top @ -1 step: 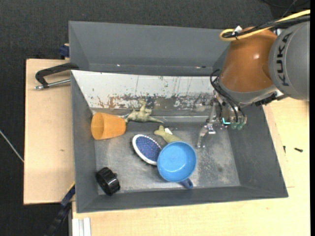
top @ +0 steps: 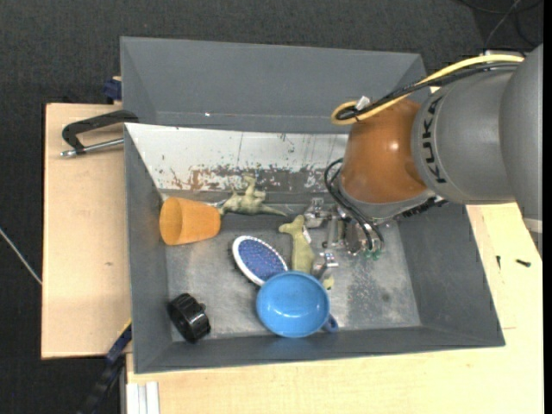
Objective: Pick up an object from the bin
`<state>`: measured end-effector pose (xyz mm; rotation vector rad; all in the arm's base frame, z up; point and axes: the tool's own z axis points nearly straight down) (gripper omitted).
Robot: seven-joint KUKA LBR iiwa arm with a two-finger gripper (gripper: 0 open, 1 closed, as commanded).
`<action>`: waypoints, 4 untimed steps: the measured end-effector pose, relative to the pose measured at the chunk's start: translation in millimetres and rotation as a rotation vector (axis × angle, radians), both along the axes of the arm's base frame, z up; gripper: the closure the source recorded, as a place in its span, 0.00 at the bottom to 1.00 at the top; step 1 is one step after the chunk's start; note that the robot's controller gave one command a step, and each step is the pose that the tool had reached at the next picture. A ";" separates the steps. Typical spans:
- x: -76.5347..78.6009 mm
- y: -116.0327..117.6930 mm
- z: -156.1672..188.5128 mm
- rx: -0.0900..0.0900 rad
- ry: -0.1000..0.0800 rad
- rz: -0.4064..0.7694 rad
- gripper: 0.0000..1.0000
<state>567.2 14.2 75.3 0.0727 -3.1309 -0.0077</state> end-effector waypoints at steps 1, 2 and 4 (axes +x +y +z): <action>6.5 8.6 1.1 -0.008 -0.006 -0.049 0.00; 8.6 10.9 2.7 -0.003 -0.013 -0.048 1.00; 9.8 8.2 217.1 -0.004 -0.026 -0.041 1.00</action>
Offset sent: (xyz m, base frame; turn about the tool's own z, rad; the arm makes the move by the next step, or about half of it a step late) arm 0.0056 0.0101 -0.0029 0.0491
